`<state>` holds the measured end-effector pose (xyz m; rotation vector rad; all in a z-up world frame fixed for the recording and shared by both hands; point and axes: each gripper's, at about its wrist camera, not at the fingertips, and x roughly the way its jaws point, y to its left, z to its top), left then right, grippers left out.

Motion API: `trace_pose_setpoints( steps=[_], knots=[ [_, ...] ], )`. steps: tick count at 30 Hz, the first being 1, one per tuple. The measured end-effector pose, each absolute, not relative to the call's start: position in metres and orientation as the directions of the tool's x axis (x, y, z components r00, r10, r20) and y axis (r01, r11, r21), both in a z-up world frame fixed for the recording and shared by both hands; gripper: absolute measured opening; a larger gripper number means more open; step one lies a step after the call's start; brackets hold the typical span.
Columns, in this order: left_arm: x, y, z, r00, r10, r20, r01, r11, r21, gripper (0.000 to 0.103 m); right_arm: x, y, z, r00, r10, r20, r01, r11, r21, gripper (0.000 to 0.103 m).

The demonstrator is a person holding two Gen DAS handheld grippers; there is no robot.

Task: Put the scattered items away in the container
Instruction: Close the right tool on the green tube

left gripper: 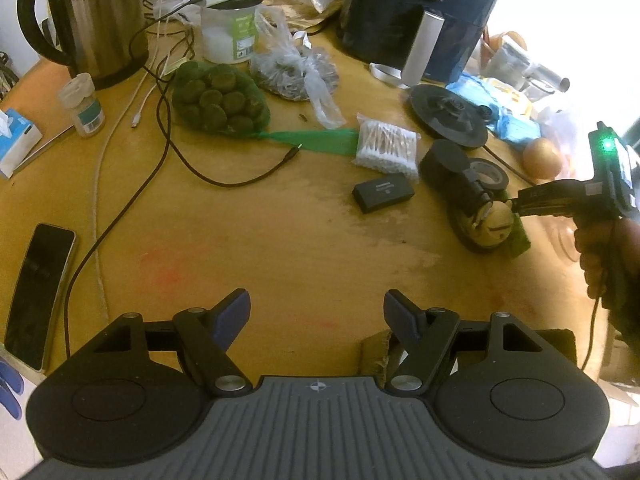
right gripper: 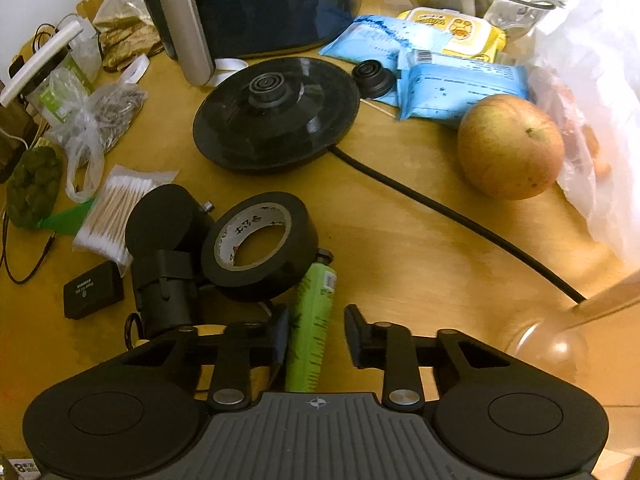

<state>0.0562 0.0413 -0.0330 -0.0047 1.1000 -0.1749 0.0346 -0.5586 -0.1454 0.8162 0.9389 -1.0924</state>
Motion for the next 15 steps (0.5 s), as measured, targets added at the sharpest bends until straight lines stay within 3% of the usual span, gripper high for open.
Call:
trace_pose_setpoints(
  steps=[15],
  knots=[
    [0.0568,0.0424,-0.0348,0.437,-0.144,-0.888,0.142,0.986,-0.090,0.073,0.0369,-0.5576,-0.1515,0.145,-0.354,-0.924,0.967,0.250,0.056,0.024]
  ],
)
